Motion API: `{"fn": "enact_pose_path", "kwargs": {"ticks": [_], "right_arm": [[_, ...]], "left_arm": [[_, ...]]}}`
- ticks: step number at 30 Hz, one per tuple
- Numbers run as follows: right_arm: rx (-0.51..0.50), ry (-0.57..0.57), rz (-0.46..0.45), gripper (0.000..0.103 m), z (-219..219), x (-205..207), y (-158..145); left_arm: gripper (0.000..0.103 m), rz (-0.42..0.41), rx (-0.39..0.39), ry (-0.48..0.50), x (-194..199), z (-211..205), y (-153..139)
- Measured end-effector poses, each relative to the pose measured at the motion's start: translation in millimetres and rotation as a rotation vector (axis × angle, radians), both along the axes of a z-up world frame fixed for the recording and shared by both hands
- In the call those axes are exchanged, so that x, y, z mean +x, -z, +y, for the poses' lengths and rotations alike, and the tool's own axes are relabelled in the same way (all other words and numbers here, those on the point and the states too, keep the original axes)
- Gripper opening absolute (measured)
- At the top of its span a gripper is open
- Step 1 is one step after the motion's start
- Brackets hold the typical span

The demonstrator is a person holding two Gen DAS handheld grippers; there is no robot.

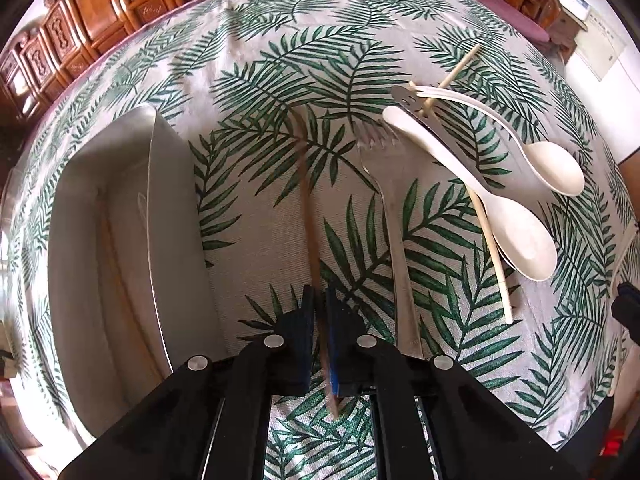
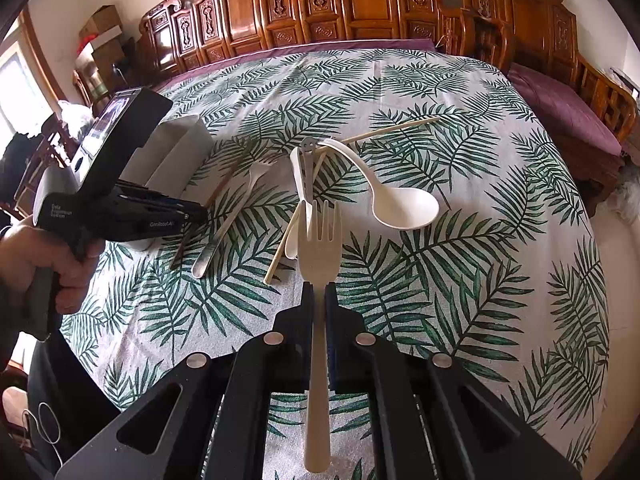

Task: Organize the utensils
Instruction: 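Grasp a second wooden chopstick with the left tool while the right tool holds the fork, then carry the chopstick into the grey tray and open the left tool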

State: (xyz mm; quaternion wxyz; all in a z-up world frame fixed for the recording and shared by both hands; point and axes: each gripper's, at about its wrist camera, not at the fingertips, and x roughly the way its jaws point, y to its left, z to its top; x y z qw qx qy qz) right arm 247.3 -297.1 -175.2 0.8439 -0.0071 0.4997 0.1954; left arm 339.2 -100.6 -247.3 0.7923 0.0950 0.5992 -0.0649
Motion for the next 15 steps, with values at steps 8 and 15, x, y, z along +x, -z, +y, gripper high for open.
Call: {"fn": "enact_pose_path", "kwargs": {"ticks": [8, 15], "right_arm": [[-0.004, 0.002, 0.001, 0.007, 0.8, 0.3, 2.3], [0.002, -0.006, -0.019, 0.007, 6.8, -2.4, -5.5]], "left_arm": [[0.004, -0.091, -0.051, 0.006, -21.8, 3.2, -19.2], [0.004, -0.173, -0.116, 0.014, -40.6, 13.1, -52.0]]}}
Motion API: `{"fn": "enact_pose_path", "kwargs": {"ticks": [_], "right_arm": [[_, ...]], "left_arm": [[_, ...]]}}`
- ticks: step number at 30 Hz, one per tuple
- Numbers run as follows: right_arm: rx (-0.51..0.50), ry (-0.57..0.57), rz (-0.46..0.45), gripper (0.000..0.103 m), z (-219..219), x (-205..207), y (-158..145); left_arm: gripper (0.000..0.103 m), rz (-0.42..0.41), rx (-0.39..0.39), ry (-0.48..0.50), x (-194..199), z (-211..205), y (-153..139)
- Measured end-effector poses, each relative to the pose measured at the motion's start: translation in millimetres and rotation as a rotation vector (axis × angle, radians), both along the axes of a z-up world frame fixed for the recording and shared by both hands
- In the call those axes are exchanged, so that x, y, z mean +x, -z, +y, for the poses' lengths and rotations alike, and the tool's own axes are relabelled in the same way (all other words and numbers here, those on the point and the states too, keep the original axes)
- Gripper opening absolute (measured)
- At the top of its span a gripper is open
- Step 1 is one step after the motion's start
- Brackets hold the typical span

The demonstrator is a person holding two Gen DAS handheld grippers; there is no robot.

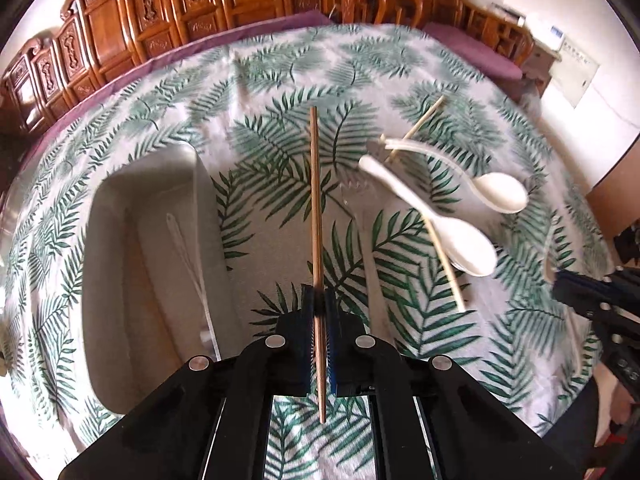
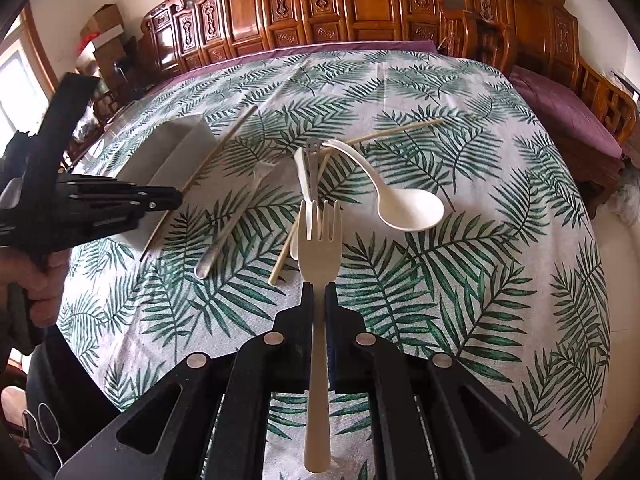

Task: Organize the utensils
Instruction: 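Carry the chopstick into the grey tray and open the left tool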

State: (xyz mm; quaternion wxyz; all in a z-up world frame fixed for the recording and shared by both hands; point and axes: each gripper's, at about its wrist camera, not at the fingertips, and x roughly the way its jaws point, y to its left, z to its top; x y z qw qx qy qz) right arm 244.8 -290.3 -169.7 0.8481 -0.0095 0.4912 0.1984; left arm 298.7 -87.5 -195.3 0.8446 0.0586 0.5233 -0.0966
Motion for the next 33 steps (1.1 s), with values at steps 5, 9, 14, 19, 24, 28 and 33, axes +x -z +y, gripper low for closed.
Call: {"fn": "enact_pose_path", "kwargs": {"ticks": [5, 9, 14, 19, 24, 28, 33], "right_arm": [[0.003, -0.007, -0.023, 0.007, 8.8, -1.6, -11.4], [-0.003, -0.012, -0.036, 0.007, 17.4, 2.6, -18.2], [-0.007, -0.024, -0.045, 0.007, 31.0, 10.5, -24.5], [-0.011, -0.051, -0.06, 0.007, 53.6, 17.4, -33.0], [-0.014, -0.086, -0.071, 0.007, 80.7, 25.9, -39.8], [-0.013, -0.11, -0.074, 0.007, 103.8, 31.7, -43.2], [-0.021, -0.143, -0.077, 0.007, 131.5, 34.5, -45.5]], "left_arm": [[0.004, -0.039, -0.038, -0.001, -8.2, 13.2, -18.9], [0.004, -0.067, -0.051, -0.011, -11.1, 30.2, -30.7], [0.004, -0.099, -0.063, -0.037, -13.7, 56.4, -43.7], [0.004, -0.115, -0.071, -0.074, -10.3, 84.4, -46.0], [0.004, -0.111, -0.068, -0.111, -4.1, 110.7, -34.9], [0.004, -0.095, -0.072, -0.125, 2.5, 125.8, -23.2], [0.004, -0.084, -0.077, -0.123, 7.7, 135.7, -11.3]]}}
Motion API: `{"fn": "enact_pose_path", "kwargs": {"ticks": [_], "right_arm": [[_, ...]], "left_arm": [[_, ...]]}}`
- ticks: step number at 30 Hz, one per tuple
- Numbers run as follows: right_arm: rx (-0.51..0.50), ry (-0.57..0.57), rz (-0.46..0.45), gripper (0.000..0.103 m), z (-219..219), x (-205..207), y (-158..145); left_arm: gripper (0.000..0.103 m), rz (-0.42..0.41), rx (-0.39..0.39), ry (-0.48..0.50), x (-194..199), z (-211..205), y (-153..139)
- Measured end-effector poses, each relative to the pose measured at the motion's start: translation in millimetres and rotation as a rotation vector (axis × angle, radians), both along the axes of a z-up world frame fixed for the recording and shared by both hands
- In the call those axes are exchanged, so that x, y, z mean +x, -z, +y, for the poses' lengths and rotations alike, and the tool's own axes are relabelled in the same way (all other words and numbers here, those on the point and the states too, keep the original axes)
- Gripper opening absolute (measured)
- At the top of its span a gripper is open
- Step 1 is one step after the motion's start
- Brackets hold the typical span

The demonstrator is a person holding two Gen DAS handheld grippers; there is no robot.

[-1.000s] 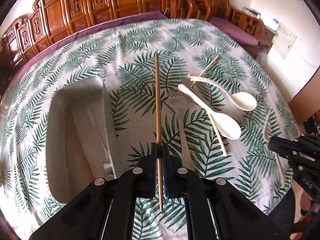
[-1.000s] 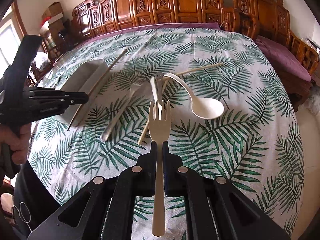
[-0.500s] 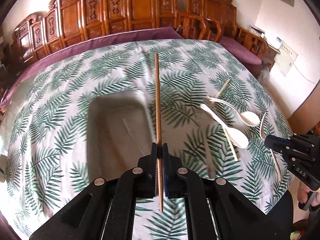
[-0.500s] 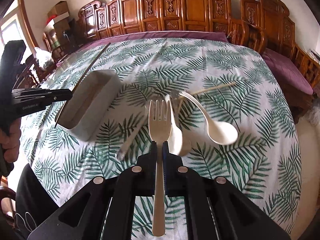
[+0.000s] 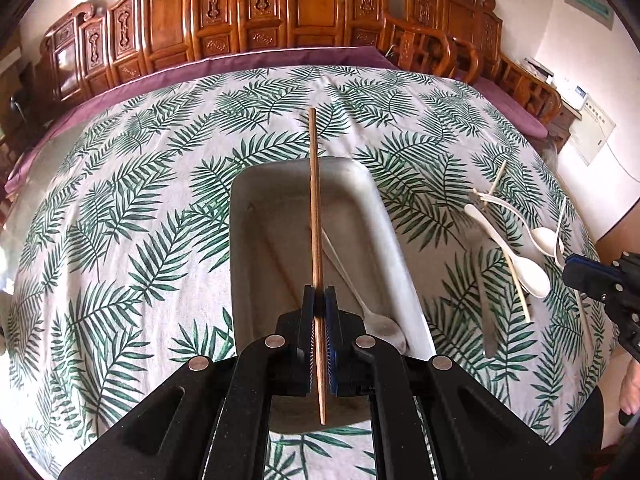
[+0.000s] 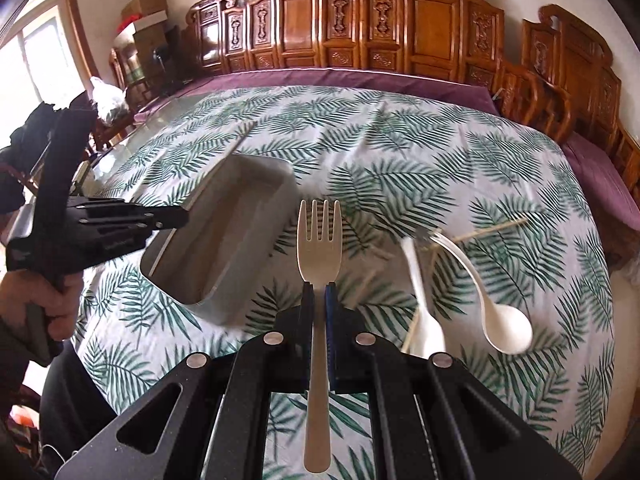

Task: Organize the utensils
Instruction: 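Carry the chopstick into the grey tray and open the left tool, then lower the white fork into the grey tray and open the right tool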

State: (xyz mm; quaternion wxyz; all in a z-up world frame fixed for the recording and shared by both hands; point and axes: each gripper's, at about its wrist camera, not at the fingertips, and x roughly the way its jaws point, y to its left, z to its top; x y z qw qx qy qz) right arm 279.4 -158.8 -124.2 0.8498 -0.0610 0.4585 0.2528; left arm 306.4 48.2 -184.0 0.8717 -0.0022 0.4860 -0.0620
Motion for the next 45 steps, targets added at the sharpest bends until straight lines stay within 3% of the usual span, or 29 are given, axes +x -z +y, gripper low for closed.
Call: {"fn": "enact_pose_path", "kwargs": {"ticks": [14, 23, 30, 34, 38, 45], "right_arm": [[-0.031, -0.035, 0.008, 0.007, 36.8, 4.4, 3.4], [-0.013, -0.047, 0.015, 0.007, 60.6, 13.2, 3.2], [0.003, -0.056, 0.029, 0.007, 92.2, 28.3, 8.7], [0.014, -0.051, 0.03, 0.007, 109.8, 39.8, 10.4], [0.026, -0.05, 0.035, 0.007, 124.2, 47.8, 11.5], [0.039, -0.029, 0.066, 0.007, 138.5, 62.0, 22.8]], "left_arm": [[0.005, 0.046, -0.02, 0.023, -0.2, 10.3, 23.4], [0.006, -0.023, -0.042, 0.026, -19.6, 20.3, -5.5], [0.028, -0.111, -0.059, -0.011, -39.8, 42.6, -28.2], [0.055, -0.17, -0.036, -0.037, -48.5, 56.4, -35.1], [0.072, -0.22, -0.043, -0.058, -55.6, 69.1, -40.5], [0.082, -0.268, -0.035, -0.095, -62.0, 81.1, -40.7]]}}
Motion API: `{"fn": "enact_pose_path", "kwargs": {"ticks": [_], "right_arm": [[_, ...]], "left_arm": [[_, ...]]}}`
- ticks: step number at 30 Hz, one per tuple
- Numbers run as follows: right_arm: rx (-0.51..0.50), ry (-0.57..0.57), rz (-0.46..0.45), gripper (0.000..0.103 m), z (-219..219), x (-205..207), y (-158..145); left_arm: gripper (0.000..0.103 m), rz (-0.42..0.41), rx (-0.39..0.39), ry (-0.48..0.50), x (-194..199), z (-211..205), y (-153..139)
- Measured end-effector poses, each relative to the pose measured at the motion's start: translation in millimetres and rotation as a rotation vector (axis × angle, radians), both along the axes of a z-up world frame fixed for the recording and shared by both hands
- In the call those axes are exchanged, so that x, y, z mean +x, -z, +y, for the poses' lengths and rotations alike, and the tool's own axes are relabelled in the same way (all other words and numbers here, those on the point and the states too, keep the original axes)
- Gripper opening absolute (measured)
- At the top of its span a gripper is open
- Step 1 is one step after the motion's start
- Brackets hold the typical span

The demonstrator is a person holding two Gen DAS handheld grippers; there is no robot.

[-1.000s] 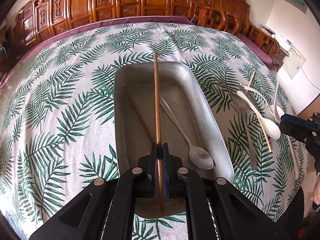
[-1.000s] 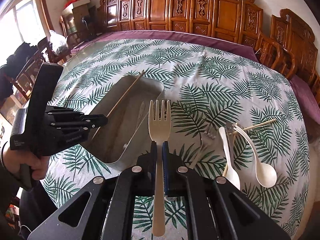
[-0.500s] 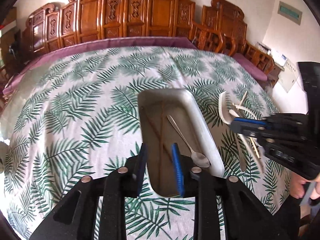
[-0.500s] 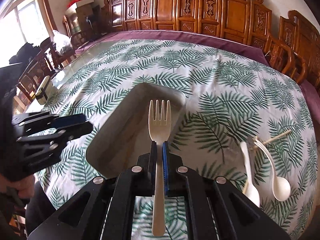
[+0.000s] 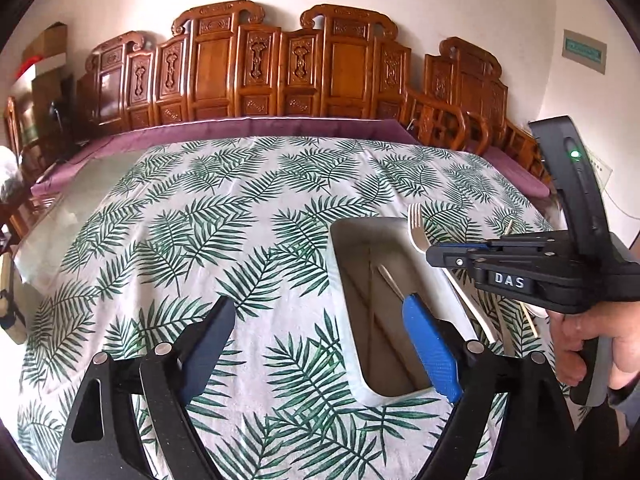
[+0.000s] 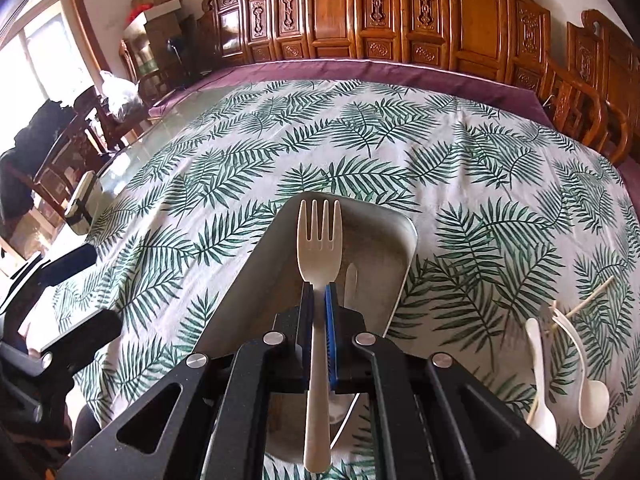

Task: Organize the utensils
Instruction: 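Lower the white fork into the grey tray and open the right tool, then reach to the cloth and grasp a white plastic spoon with the right tool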

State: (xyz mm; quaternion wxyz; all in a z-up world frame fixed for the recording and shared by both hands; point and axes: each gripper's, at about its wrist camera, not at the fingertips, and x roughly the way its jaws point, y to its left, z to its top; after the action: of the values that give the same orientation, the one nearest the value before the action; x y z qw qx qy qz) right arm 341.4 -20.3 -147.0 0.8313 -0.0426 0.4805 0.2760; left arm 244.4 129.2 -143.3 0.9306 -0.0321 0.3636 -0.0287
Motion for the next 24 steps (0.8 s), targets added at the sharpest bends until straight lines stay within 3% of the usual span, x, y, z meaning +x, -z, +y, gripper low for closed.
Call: {"fn": "enact_pose_path", "kwargs": {"ticks": [15, 24], "right_arm": [[0.017, 0.023, 0.0, 0.008, -9.0, 4.9, 6.0], [-0.028, 0.025, -0.079, 0.008, -73.7, -30.0, -8.3]], "left_arm": [[0.083, 0.014, 0.019, 0.008, -3.4, -2.8, 11.9], [0.083, 0.021, 0.025, 0.074, -11.4, -28.9, 11.9]]}}
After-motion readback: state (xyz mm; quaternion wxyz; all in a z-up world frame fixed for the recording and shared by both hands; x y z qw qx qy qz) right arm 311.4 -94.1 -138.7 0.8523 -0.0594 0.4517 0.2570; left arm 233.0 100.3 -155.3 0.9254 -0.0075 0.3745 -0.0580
